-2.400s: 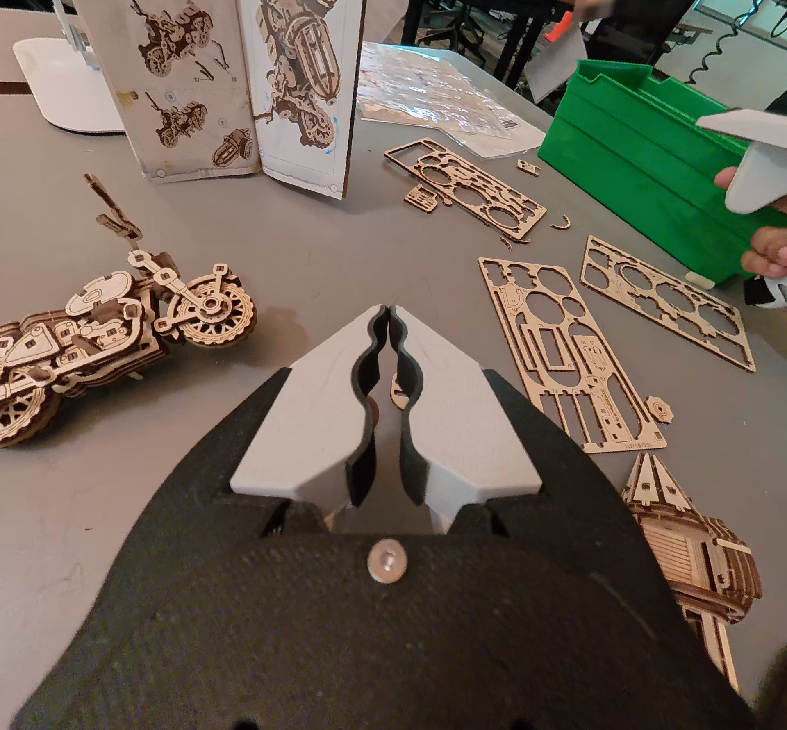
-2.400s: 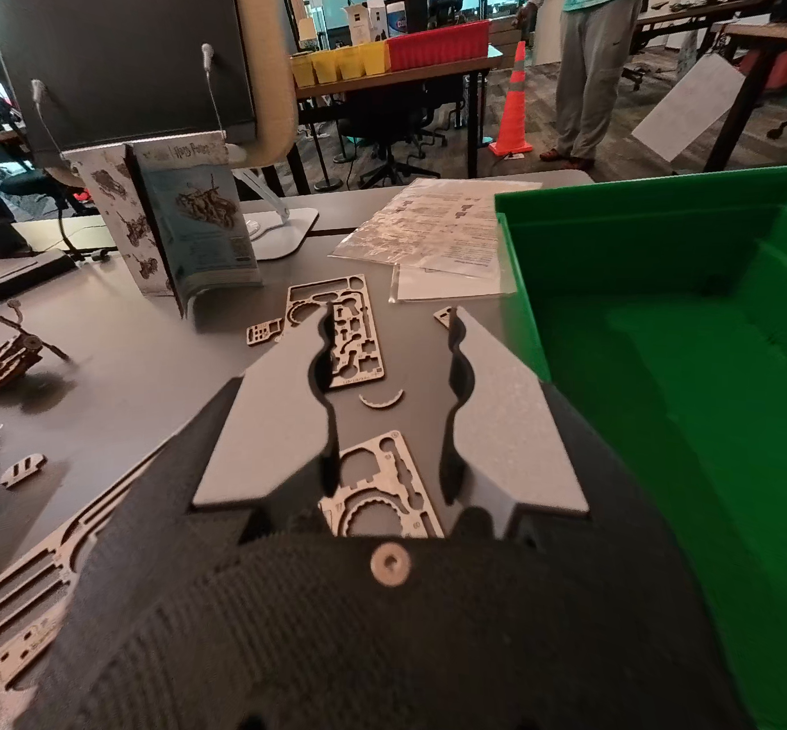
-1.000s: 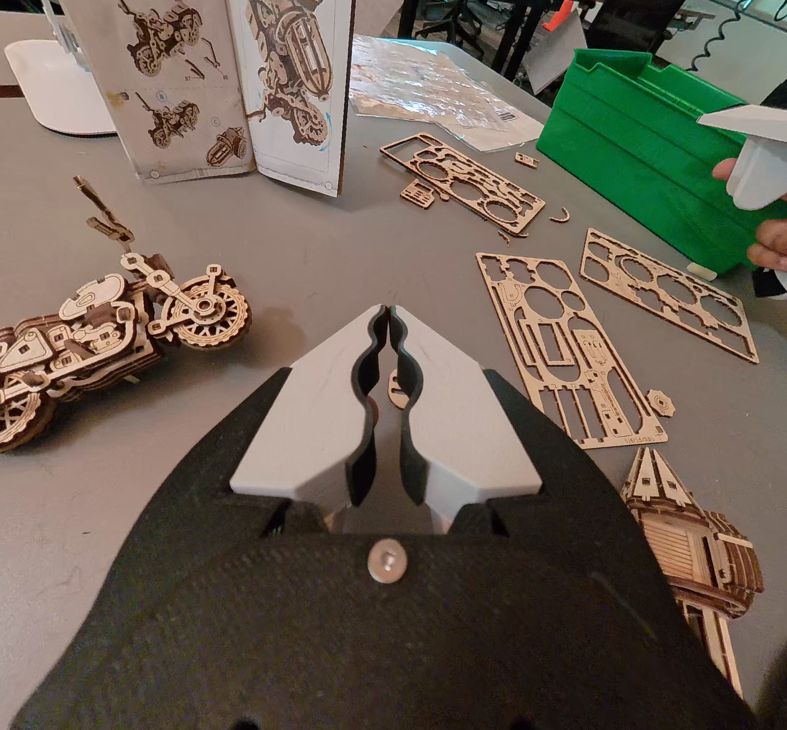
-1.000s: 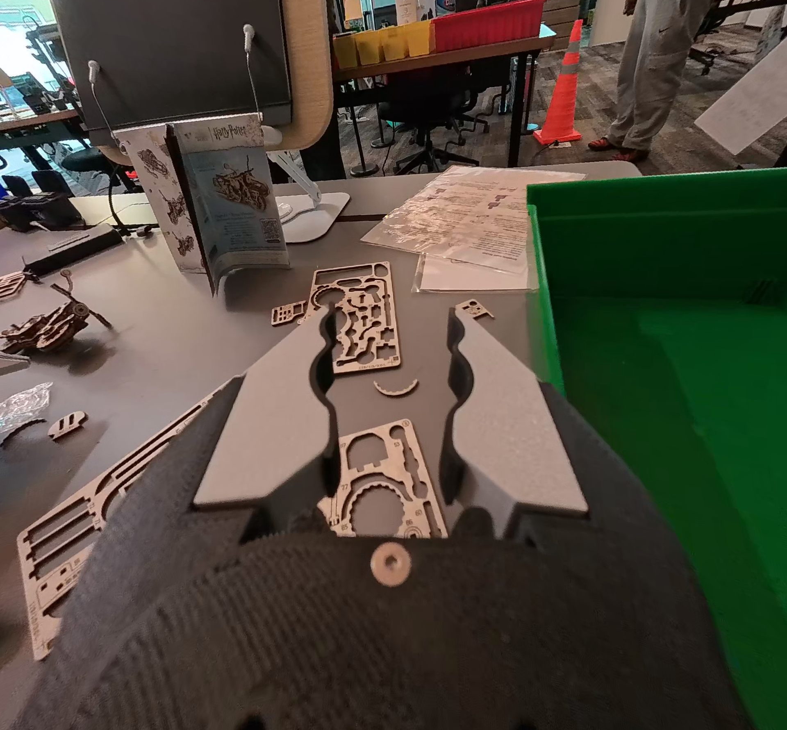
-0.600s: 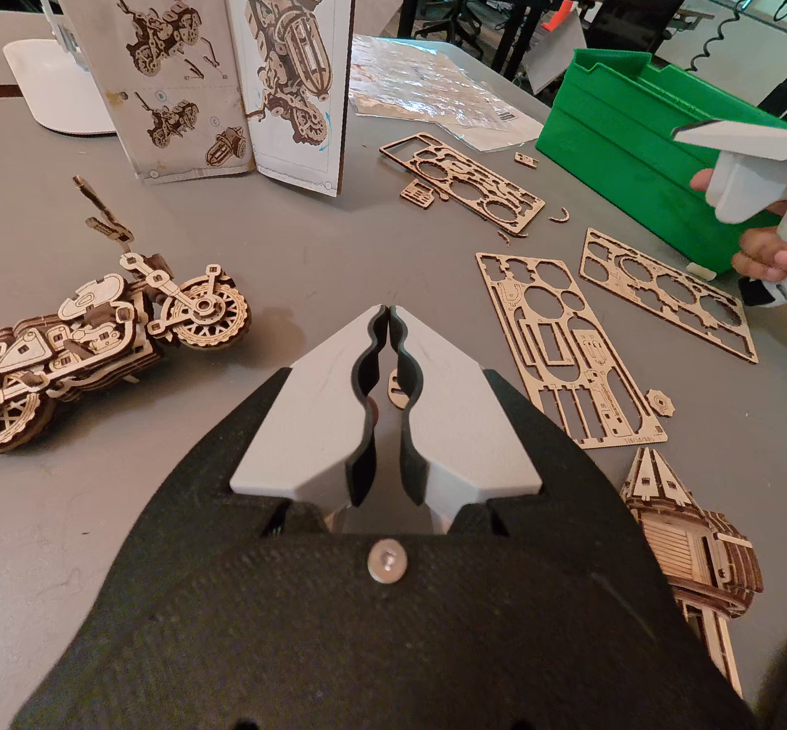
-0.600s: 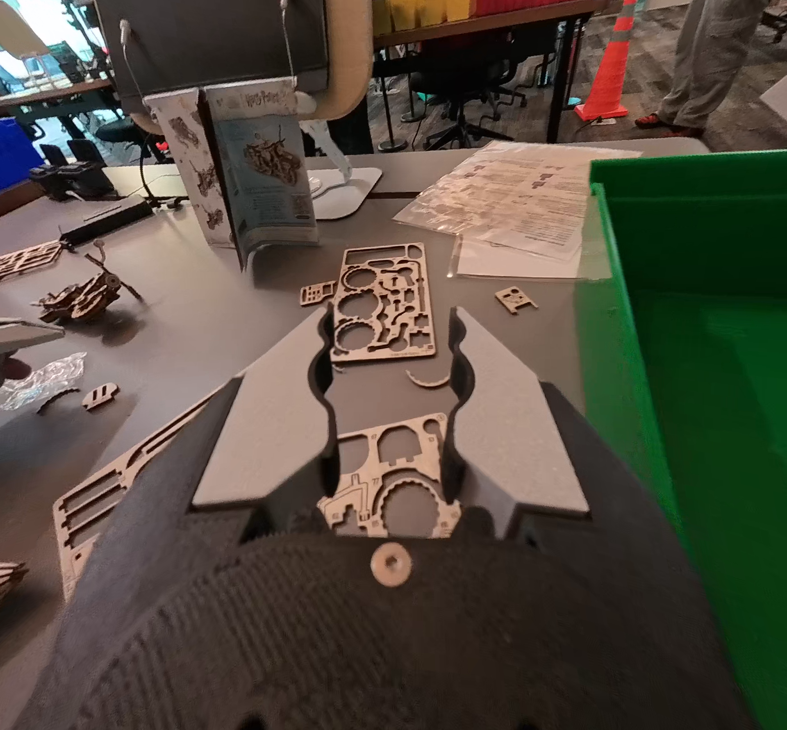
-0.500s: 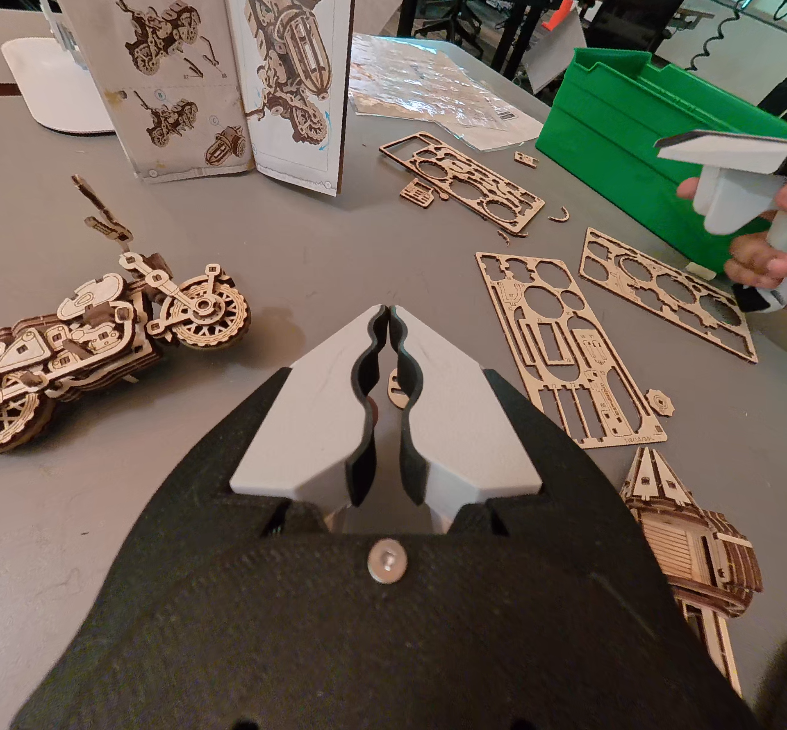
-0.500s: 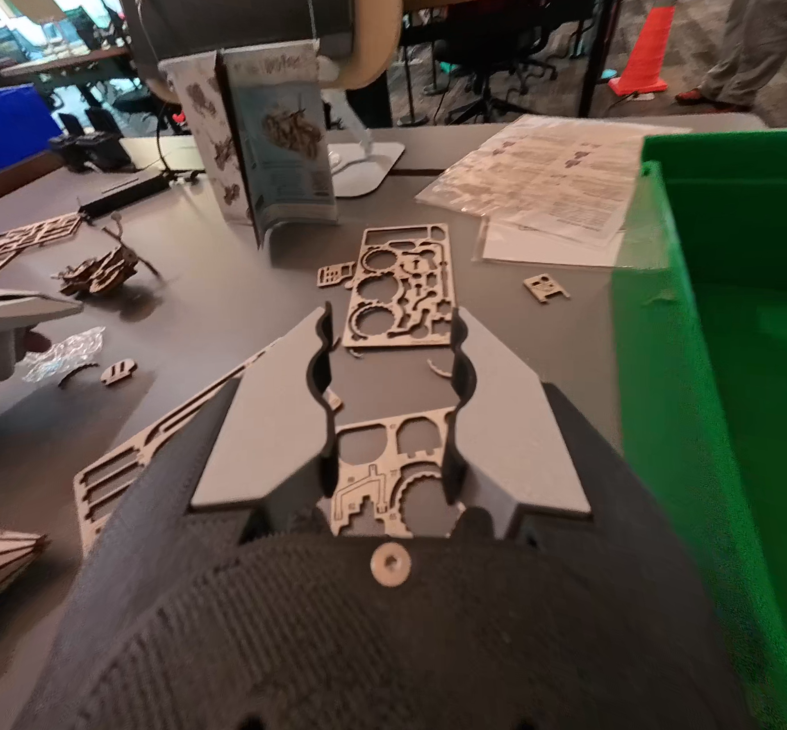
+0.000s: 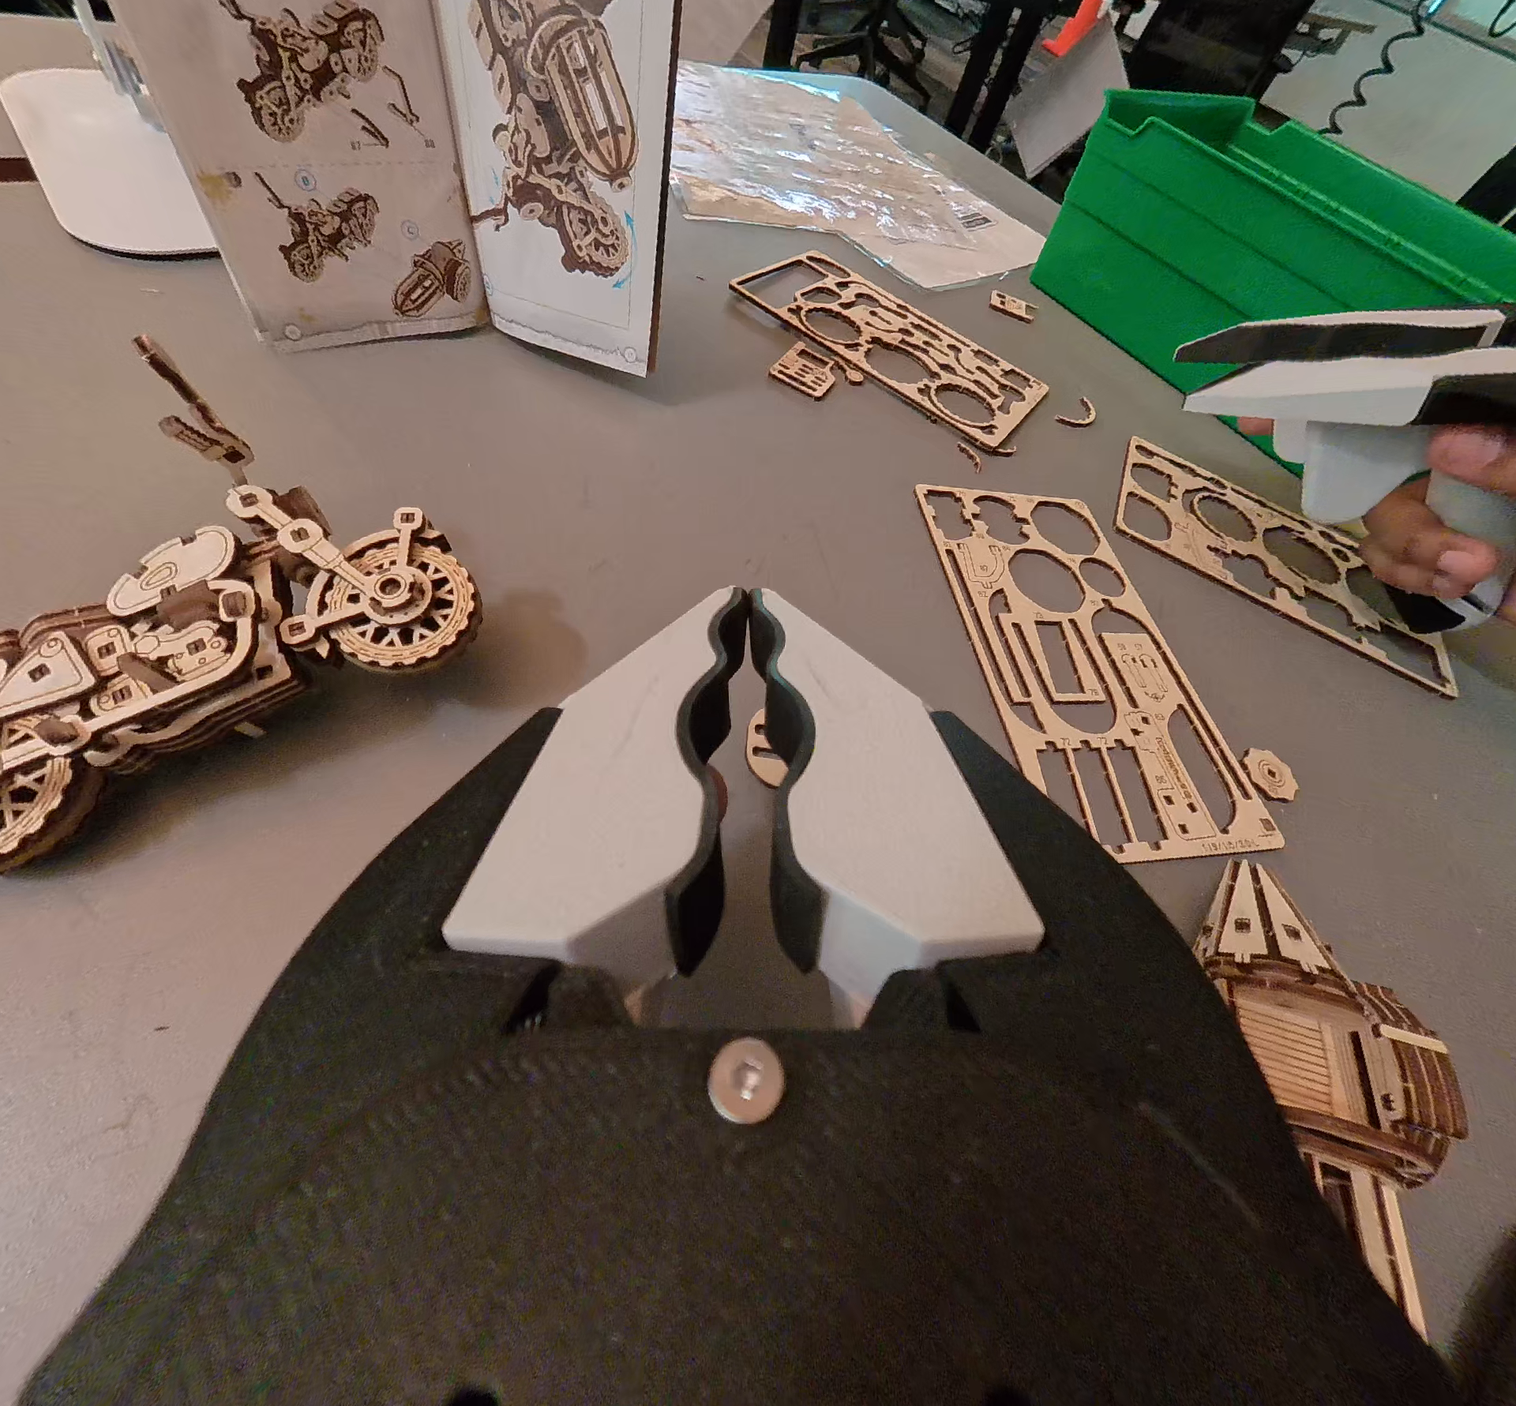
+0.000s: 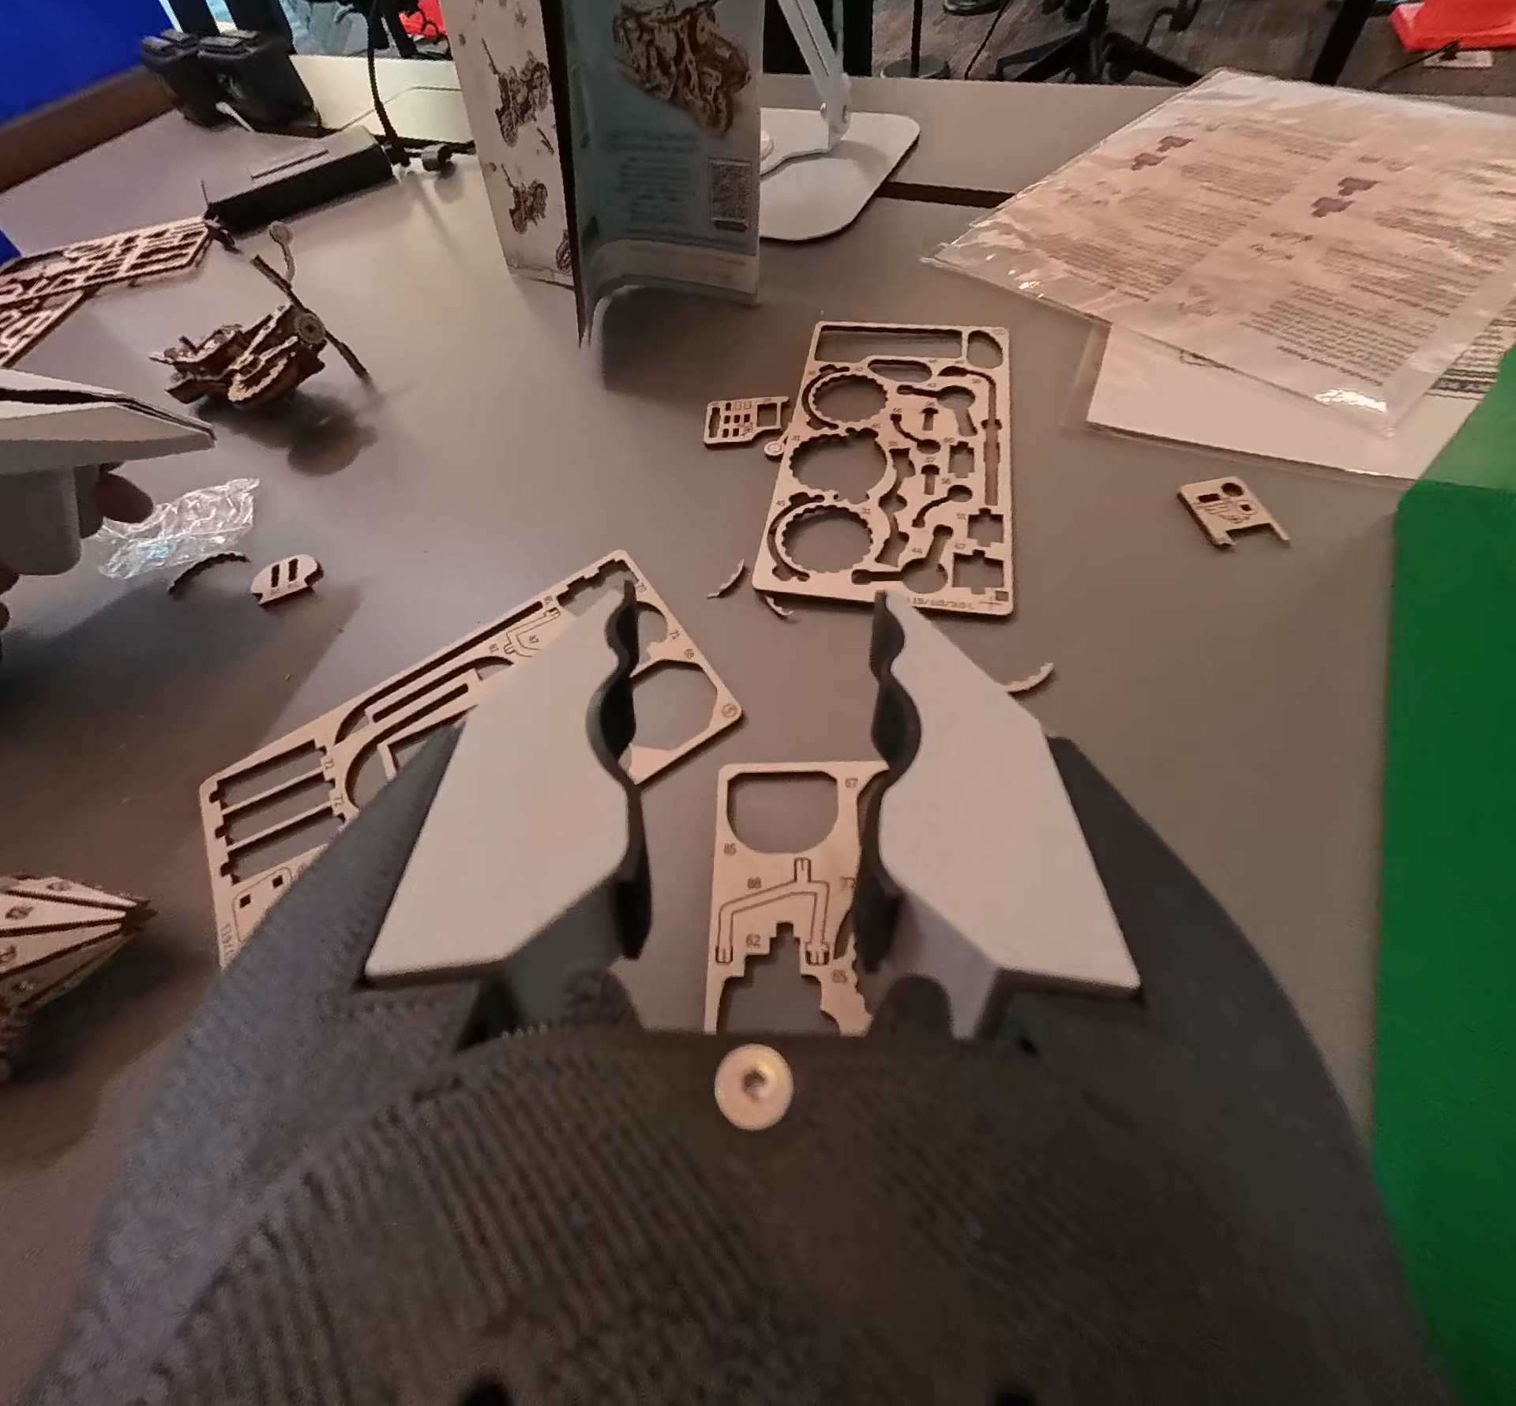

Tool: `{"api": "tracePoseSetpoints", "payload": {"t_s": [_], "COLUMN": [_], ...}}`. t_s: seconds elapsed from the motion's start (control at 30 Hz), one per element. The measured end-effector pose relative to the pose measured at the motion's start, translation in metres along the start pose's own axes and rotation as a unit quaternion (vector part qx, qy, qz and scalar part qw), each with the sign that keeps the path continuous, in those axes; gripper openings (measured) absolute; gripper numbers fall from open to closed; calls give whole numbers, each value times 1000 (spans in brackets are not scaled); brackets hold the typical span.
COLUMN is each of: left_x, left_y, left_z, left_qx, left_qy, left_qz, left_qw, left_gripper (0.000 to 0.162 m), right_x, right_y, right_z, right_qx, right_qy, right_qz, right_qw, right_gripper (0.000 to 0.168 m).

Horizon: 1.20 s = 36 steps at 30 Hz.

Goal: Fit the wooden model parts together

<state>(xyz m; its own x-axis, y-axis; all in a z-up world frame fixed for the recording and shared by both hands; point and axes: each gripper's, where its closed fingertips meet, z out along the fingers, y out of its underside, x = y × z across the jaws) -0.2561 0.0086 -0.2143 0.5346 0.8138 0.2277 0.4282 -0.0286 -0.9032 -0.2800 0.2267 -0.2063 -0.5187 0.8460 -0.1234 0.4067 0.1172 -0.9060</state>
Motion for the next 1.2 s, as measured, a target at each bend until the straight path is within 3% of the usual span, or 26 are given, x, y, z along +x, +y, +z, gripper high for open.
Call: {"api": "tracePoseSetpoints", "payload": {"t_s": [0.33,0.53,0.87,0.97,1.2], "left_x": [0,0,1,2,6], "left_y": [0,1,1,2,0], "left_z": [0,1,1,1,-1], "left_qx": [-1,-3,-4,-5,0], "left_qy": [1,2,4,4,11], "left_qz": [-1,-1,3,6,19], "left_qw": [1000,1000,1000,1000,1000], "left_gripper": [0,0,0,0,1], "right_x": [-3,-37,-33,-26,-33], "right_y": [4,27,57,57,49], "right_z": [2,15,38,39,41], "right_qx": [-10,-91,-179,-186,-177], "right_qy": [-7,-58,13,36,47], "right_qz": [0,-11,-42,-52,-65], "right_qw": [1000,994,983,981,981], "right_gripper": [58,72,64,45,40]}}
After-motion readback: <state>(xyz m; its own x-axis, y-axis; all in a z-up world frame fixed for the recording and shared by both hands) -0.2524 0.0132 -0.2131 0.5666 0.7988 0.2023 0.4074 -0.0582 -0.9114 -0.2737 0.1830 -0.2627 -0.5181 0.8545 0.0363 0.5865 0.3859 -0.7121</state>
